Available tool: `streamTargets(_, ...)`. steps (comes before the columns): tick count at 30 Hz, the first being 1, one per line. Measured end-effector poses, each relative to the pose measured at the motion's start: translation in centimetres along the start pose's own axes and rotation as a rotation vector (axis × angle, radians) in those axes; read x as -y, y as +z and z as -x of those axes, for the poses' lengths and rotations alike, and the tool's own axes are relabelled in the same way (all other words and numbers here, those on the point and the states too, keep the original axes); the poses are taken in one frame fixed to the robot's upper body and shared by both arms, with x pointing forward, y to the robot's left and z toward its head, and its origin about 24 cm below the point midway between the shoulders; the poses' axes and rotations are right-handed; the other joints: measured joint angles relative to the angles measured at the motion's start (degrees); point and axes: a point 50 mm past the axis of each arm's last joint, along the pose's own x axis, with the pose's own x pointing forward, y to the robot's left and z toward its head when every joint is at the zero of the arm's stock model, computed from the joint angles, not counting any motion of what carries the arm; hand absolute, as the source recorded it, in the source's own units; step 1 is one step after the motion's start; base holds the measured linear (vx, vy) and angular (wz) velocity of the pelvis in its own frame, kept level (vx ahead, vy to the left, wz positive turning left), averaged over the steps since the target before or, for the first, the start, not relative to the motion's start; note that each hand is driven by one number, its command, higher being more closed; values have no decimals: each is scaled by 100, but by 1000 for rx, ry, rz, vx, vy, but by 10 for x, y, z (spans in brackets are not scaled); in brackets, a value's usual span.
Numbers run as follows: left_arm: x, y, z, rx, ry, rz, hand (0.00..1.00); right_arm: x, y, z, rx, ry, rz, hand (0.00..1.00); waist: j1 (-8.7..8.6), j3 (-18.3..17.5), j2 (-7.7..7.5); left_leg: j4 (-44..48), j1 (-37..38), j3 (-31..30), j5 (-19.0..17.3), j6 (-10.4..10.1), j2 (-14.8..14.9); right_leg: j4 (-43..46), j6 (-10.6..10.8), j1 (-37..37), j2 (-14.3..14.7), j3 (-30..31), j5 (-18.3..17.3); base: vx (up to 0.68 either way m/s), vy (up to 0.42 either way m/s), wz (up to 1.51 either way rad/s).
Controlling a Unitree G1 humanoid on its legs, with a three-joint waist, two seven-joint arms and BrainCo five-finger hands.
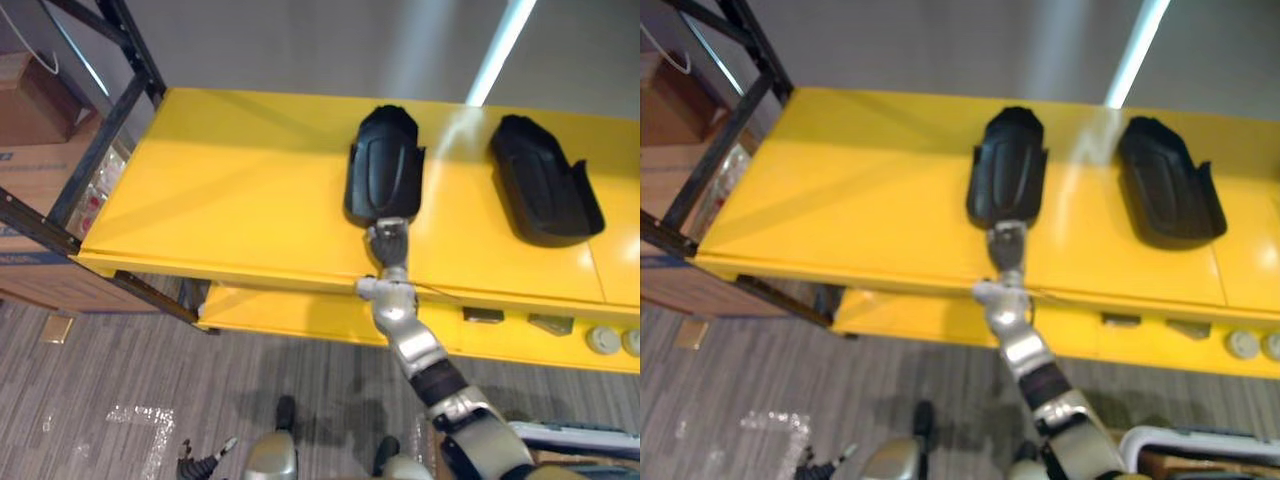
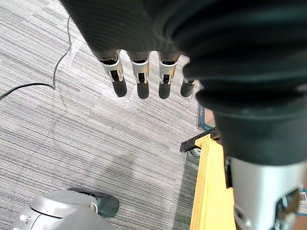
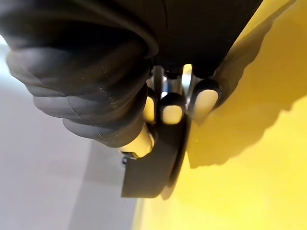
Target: Walk over and take plastic housings, then place them on the shelf
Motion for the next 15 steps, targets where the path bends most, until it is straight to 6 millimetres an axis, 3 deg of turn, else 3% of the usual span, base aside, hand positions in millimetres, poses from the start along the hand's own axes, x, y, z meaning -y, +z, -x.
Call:
streamTargets(11,0,0,0,0,0,1,0,1,-1,-1,0,11,-6,100,5,2,-3,-6,2,18,-1,-1,4,-3,4,-1,0,8,2,0,0,0)
streamTargets(14,0,0,0,2,2,3,0,-3,-1,9,32,91,-15,100,-5,17,-30,-6,4,41,-6,-1,16,-16,4,-3,5,26,2,0,0,-1)
streamTargets(15,-1,0,0,2,6,6,0,-5,0,21,50,141,-33,100,-8,36,-63,-6,4,53,-16,1,28,-27,4,-6,8,36,2,0,0,-5)
